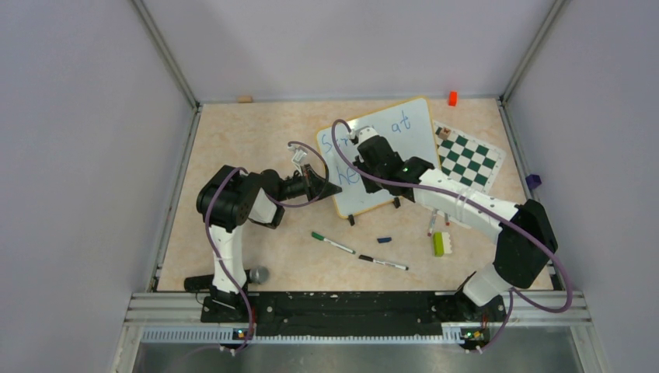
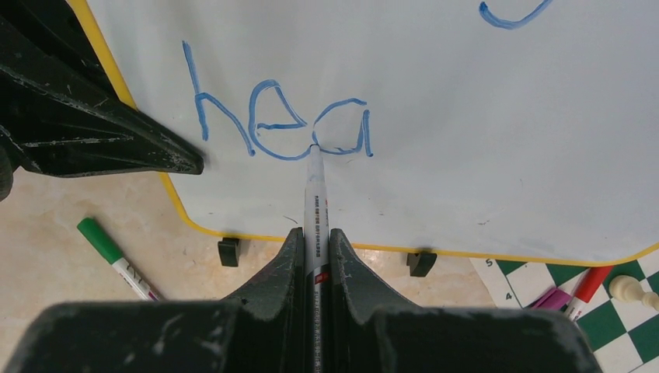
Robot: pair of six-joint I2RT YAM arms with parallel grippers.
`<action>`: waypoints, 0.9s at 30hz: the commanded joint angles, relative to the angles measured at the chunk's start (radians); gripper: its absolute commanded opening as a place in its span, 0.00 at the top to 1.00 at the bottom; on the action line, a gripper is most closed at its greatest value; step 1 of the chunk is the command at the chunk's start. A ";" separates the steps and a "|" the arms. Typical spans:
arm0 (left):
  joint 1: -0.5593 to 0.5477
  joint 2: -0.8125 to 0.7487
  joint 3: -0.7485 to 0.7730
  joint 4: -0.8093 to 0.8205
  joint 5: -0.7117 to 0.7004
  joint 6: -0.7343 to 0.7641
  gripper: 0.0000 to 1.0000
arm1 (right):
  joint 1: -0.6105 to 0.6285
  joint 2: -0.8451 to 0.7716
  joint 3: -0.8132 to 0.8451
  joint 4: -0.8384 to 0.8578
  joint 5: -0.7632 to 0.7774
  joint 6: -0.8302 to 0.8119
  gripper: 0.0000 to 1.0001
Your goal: Write a sentence on the whiteboard
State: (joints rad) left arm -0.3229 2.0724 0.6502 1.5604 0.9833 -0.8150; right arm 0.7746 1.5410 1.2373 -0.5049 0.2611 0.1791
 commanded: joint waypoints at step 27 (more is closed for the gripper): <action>-0.038 -0.008 -0.004 0.059 0.099 0.062 1.00 | -0.015 -0.290 -0.180 0.209 0.125 0.005 1.00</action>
State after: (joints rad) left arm -0.3229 2.0724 0.6502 1.5604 0.9836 -0.8150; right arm 0.7738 1.2907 1.0599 -0.3511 0.4053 0.1757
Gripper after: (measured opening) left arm 0.081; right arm 0.090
